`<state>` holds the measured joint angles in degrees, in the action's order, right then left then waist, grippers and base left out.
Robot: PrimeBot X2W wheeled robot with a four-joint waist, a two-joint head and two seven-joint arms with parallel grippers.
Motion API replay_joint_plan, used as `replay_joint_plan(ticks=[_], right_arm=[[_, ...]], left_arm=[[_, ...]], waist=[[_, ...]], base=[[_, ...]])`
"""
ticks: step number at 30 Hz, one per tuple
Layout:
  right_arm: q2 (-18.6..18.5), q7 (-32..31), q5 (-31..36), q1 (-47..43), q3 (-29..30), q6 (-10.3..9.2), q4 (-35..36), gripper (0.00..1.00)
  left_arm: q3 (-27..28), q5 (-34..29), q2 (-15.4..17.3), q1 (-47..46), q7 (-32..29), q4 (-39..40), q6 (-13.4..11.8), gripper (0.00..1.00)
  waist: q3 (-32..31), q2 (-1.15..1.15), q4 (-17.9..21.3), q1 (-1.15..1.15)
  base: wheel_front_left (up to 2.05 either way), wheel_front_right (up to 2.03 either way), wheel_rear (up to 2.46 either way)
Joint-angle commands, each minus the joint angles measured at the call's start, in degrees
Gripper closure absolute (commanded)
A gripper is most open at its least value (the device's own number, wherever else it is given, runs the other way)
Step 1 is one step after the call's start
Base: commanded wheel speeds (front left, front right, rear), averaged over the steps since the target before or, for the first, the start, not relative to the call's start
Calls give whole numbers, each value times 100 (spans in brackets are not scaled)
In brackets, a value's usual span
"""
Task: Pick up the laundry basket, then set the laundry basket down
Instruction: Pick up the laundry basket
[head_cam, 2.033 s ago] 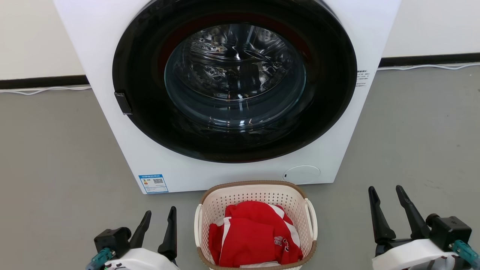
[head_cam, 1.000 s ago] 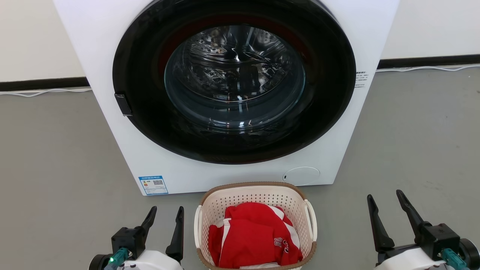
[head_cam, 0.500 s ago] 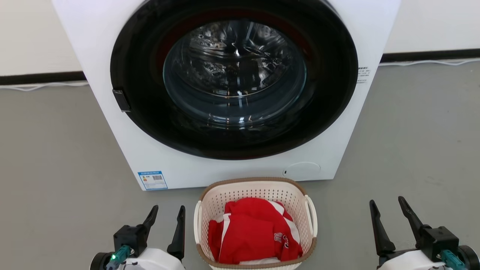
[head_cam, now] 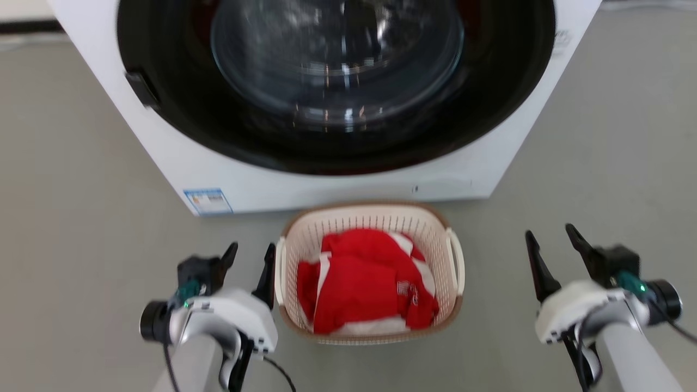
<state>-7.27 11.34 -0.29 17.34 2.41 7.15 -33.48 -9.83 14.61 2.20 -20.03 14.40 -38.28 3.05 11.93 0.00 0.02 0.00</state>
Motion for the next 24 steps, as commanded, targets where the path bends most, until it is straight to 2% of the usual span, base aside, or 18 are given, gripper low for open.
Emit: replay_joint_plan(ticks=[1,5,13,24], right_arm=[[-42,-126,-15,272,-183,34,-82,0],[-76,-397,3,872,-407,34,-714,0],[-42,-333,64,1951,-895,34,-1746,0],[131,83,-21,2744,-1329,34,-2690,0]], left_arm=[[113,63,67,-379,56,-117,-1,0],[43,92,68,-1029,56,-854,12,0],[-29,223,68,-2165,58,-1892,93,0],[-460,695,68,-2869,59,-2365,114,0]], waist=[[444,0,28,0],[950,0,78,0],[1865,0,80,0],[2817,0,55,0]], base=[[0,0,0],[0,0,0],[0,0,0],[0,0,0]])
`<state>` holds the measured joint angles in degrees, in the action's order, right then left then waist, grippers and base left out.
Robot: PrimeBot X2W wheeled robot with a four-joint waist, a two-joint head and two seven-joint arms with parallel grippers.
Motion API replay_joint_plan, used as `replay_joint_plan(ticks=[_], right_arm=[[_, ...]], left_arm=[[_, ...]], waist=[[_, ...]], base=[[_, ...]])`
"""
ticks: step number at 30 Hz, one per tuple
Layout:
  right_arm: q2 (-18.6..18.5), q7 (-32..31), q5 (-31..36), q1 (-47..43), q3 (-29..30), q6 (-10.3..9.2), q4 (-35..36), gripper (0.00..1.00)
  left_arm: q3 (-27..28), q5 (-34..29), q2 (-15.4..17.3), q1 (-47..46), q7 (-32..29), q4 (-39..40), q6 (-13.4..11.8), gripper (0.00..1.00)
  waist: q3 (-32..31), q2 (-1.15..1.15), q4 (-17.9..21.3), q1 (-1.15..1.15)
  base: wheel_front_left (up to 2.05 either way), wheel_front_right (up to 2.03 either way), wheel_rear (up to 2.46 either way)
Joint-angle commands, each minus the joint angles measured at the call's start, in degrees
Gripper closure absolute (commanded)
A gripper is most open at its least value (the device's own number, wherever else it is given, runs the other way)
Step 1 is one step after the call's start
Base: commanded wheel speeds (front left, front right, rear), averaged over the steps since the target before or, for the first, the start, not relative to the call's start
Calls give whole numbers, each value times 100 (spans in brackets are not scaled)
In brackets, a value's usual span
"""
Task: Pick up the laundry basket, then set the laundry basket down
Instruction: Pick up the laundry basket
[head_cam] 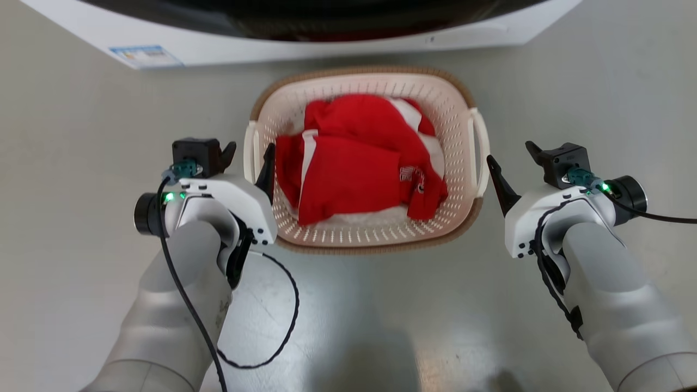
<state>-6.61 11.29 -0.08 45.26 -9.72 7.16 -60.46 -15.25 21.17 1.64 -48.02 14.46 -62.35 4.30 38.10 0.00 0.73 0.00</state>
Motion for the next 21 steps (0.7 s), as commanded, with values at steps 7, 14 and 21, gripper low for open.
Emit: replay_joint_plan(ticks=[7,14,21], right_arm=[[75,253,-89,176,-216,33,-279,0],[41,341,-111,315,-217,33,-457,0],[81,363,-105,470,-215,33,-565,0]], left_arm=[[17,140,124,-278,53,-47,-116,0],[86,106,141,-408,53,-199,-243,0],[94,43,161,-495,53,-340,-228,0]], waist=[[535,0,-16,0],[746,0,-46,0],[936,0,-73,0]], base=[[0,0,0],[0,0,0],[0,0,0]])
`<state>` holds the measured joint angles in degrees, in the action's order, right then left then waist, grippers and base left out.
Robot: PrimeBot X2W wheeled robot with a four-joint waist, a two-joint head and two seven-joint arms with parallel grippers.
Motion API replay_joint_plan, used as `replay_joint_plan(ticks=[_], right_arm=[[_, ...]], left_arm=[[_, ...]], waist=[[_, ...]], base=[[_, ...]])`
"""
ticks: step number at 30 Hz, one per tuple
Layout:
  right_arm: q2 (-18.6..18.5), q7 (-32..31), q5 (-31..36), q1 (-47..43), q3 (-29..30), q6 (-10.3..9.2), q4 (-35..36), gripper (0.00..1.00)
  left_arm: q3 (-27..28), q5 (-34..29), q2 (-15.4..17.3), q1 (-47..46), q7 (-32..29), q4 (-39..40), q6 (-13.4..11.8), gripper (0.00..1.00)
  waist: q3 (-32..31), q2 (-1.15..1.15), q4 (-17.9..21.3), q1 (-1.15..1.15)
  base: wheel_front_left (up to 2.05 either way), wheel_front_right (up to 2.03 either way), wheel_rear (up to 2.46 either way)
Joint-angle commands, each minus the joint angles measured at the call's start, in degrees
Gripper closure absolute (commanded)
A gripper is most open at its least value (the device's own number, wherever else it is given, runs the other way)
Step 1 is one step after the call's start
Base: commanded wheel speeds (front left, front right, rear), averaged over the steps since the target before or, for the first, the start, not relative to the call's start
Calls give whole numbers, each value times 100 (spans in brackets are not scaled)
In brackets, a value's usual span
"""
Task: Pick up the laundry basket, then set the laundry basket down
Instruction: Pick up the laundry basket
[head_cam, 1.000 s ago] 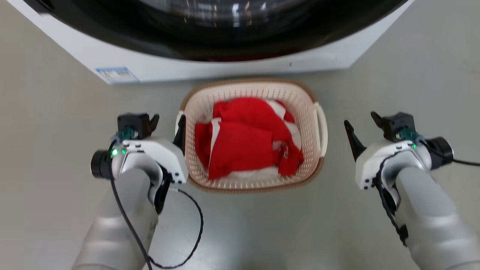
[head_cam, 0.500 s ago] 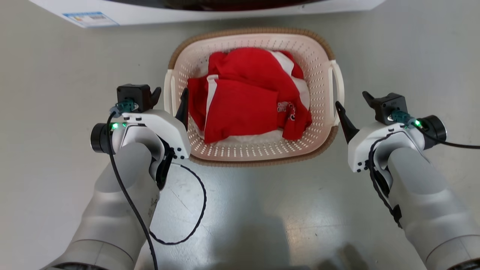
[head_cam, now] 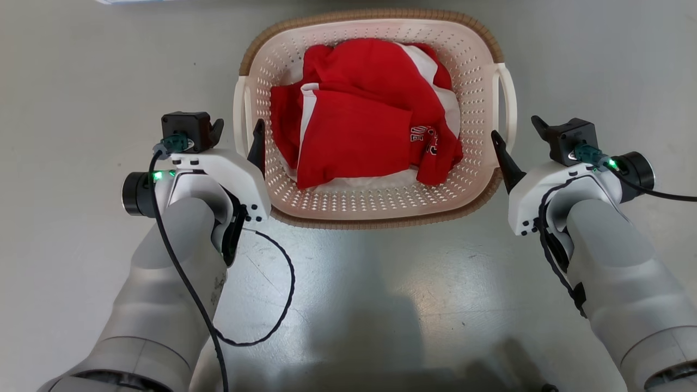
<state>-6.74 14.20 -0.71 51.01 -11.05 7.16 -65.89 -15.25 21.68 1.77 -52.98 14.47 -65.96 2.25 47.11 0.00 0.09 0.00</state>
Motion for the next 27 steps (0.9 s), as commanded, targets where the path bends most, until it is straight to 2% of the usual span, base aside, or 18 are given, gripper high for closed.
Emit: replay_joint_plan(ticks=[1,12,27], right_arm=[[101,73,-49,-87,-75,33,-50,0],[242,76,-156,200,-76,33,-434,0],[344,-279,-575,561,-243,33,-694,0]], left_arm=[[80,-14,145,-15,52,-13,-3,0],[-52,-31,123,-275,51,-358,64,0],[-311,-16,118,-634,-363,-716,107,0]], waist=[[55,0,-13,0],[173,0,-18,0],[168,0,9,0]], base=[[0,0,0],[0,0,0],[0,0,0]])
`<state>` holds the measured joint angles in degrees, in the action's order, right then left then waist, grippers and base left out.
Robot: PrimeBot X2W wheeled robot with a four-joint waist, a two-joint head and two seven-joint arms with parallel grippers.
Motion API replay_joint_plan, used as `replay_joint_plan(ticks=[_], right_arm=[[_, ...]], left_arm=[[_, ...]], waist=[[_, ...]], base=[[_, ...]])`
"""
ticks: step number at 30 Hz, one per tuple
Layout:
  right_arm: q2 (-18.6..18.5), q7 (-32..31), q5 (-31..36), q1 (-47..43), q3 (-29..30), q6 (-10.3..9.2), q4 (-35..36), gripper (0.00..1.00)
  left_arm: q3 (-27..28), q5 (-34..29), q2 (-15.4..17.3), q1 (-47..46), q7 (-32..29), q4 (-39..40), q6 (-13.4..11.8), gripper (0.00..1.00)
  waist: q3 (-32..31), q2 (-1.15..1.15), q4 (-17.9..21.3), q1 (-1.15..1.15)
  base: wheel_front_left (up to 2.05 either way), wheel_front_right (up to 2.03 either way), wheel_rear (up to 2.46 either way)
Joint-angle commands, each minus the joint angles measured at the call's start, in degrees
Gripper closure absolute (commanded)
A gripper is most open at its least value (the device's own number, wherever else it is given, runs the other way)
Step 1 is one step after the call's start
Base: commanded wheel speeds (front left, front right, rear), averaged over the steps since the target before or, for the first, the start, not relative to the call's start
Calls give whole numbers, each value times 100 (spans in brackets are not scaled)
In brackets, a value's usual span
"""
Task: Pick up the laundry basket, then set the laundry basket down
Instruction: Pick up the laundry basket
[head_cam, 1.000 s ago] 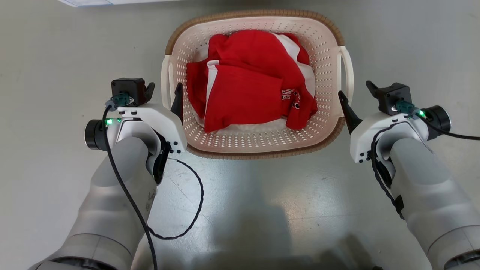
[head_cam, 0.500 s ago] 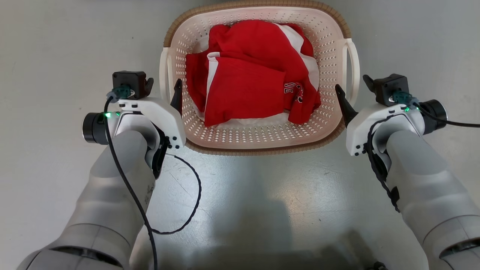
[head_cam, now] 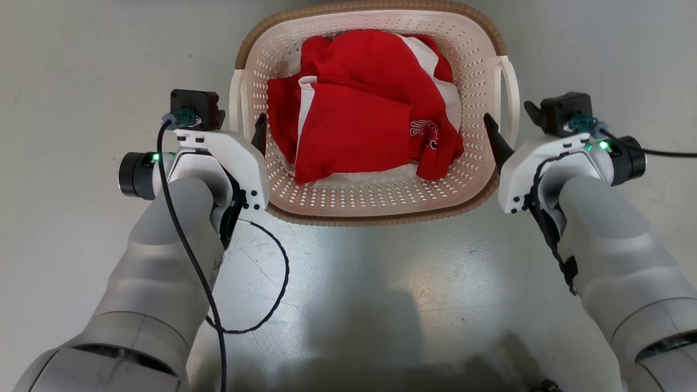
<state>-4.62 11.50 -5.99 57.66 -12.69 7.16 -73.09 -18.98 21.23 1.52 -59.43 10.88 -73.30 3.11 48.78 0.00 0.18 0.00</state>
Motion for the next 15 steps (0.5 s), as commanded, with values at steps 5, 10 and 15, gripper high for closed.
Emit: replay_joint_plan(ticks=[5,10,15], right_arm=[[142,-121,-234,-8,-98,33,-6,0],[147,-323,-395,75,-106,33,-34,0],[155,-452,-580,154,-163,33,-46,0]], left_arm=[[-3,22,183,-29,-140,-16,9,0],[-65,14,227,-125,-273,-34,-2,0],[-137,4,232,-202,-421,-45,-11,0]], waist=[[2,0,18,0],[16,0,13,0],[19,0,6,0]], base=[[0,0,0],[0,0,0],[0,0,0]])
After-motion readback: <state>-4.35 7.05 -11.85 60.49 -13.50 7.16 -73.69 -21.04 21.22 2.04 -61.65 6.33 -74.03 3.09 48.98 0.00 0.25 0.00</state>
